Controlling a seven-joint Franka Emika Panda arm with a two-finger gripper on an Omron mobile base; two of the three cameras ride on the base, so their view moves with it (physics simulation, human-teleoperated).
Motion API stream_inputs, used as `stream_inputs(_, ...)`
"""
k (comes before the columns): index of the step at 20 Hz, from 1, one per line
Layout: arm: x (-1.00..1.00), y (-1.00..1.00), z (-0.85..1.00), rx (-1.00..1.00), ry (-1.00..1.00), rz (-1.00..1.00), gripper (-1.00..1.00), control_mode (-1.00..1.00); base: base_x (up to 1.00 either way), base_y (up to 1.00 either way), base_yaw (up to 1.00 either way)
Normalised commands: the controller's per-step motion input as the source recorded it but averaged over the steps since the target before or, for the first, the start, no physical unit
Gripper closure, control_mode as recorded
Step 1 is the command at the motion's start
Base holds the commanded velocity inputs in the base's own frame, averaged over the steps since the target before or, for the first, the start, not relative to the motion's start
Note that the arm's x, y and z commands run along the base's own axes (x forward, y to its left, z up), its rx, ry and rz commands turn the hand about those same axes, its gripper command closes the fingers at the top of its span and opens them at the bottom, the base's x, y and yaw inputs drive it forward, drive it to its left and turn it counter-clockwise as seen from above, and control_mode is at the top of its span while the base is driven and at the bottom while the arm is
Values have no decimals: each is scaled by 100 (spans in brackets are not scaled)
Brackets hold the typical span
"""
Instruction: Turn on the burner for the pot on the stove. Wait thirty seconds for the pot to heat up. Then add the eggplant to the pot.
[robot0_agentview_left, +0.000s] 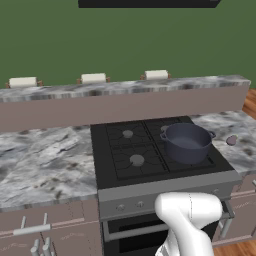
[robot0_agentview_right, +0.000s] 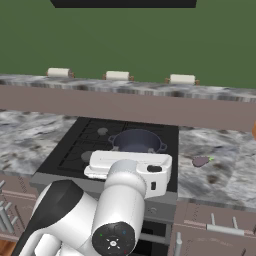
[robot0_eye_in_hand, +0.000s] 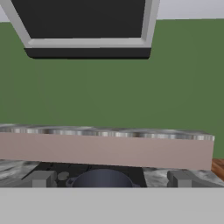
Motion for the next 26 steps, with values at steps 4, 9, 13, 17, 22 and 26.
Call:
stream_inputs(4,0,0,0,0,0,0,-100,-100,0,0,0)
stream_inputs(9,0,0,0,0,0,0,-100,-100,0,0,0)
stream_inputs(13,0,0,0,0,0,0,-100,-100,0,0,0)
stream_inputs(17,0,0,0,0,0,0,-100,-100,0,0,0)
stream_inputs(22,0,0,0,0,0,0,-100,-100,0,0,0)
stream_inputs(26,0,0,0,0,0,0,-100,-100,0,0,0)
